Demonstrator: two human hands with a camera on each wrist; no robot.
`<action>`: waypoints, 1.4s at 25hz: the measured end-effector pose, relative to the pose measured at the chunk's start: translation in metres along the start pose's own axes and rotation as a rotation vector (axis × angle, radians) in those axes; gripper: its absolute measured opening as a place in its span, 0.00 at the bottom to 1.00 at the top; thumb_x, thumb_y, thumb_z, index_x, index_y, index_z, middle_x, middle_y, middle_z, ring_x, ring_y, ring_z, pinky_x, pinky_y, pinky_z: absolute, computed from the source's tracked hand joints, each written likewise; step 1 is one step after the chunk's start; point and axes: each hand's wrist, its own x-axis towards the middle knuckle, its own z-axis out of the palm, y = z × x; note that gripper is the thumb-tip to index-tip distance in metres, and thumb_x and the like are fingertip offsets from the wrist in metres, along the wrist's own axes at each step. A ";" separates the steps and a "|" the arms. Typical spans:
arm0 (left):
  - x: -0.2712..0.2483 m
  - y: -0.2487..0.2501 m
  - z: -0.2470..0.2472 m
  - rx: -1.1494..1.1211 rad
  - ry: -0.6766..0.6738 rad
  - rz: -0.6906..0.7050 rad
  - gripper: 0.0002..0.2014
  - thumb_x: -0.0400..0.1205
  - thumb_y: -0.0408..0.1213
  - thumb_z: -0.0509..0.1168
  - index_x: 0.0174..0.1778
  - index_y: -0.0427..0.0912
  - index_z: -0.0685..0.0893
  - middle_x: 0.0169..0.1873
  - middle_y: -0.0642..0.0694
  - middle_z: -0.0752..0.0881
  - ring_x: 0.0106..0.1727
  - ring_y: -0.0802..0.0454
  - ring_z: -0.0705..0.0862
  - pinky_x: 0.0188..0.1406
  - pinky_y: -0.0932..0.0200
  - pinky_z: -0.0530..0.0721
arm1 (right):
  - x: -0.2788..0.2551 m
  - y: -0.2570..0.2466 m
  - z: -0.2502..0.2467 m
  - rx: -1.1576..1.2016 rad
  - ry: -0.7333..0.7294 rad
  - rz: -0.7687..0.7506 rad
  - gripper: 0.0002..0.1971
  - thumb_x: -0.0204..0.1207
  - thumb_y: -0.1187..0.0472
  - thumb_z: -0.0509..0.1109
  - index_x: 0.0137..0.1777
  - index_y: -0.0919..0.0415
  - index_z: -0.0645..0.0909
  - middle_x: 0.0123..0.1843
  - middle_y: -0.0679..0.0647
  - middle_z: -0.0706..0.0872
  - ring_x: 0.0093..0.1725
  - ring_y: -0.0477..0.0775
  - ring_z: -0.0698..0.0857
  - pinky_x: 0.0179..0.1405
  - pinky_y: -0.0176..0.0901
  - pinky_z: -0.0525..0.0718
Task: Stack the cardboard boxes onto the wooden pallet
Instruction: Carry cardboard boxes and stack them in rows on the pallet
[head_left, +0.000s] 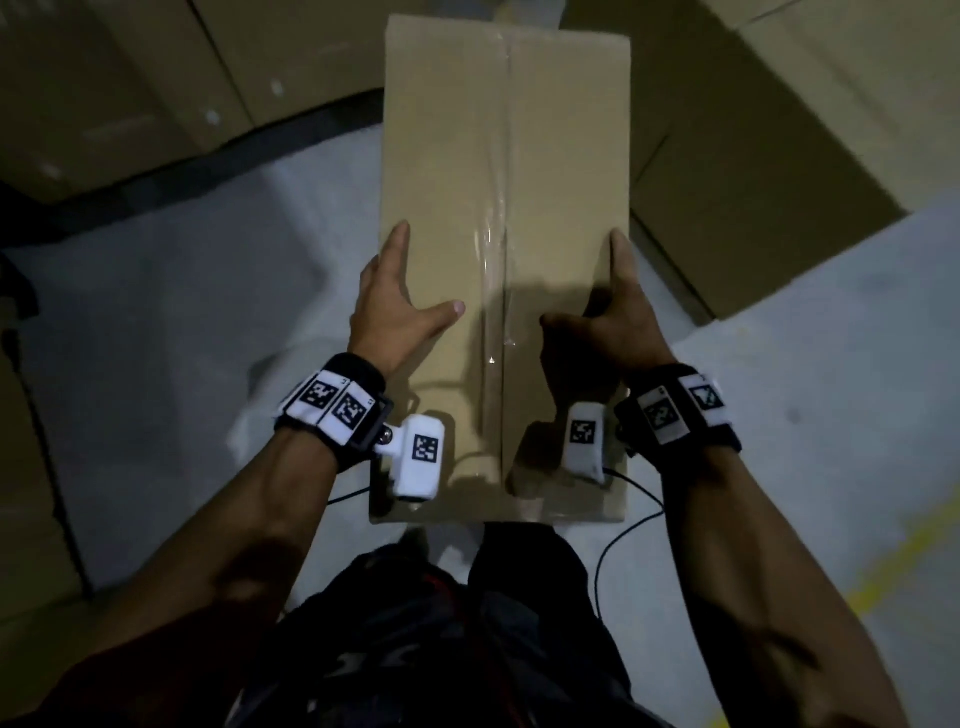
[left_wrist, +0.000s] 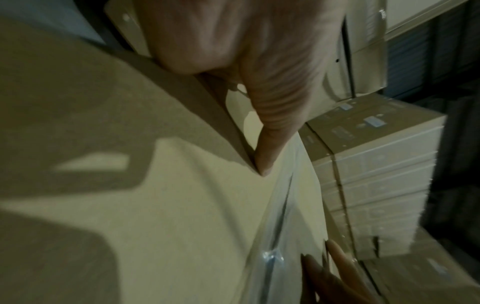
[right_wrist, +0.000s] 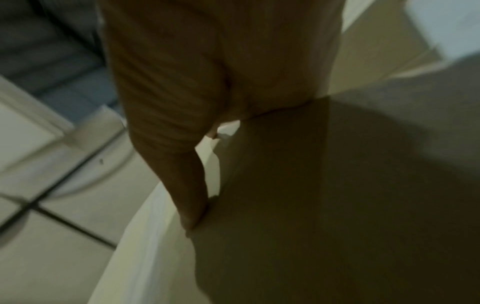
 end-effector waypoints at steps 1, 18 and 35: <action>-0.010 0.008 -0.006 0.004 -0.019 0.032 0.51 0.73 0.46 0.79 0.87 0.59 0.54 0.85 0.48 0.60 0.83 0.51 0.61 0.75 0.59 0.60 | -0.019 -0.004 -0.005 0.009 0.044 0.009 0.63 0.59 0.44 0.84 0.88 0.42 0.45 0.80 0.59 0.70 0.76 0.63 0.73 0.75 0.65 0.76; -0.125 0.143 0.052 -0.016 -0.234 0.283 0.48 0.75 0.43 0.78 0.85 0.65 0.55 0.84 0.53 0.60 0.83 0.47 0.64 0.71 0.54 0.66 | -0.189 0.022 -0.126 0.244 0.403 0.149 0.61 0.53 0.41 0.84 0.83 0.27 0.49 0.80 0.51 0.69 0.74 0.60 0.76 0.67 0.62 0.84; -0.146 0.339 0.336 -0.265 -0.420 0.309 0.54 0.56 0.52 0.80 0.76 0.80 0.60 0.84 0.63 0.58 0.84 0.48 0.59 0.71 0.34 0.77 | -0.199 0.160 -0.438 0.208 0.516 0.137 0.59 0.60 0.46 0.84 0.84 0.29 0.48 0.77 0.49 0.69 0.71 0.58 0.75 0.67 0.68 0.82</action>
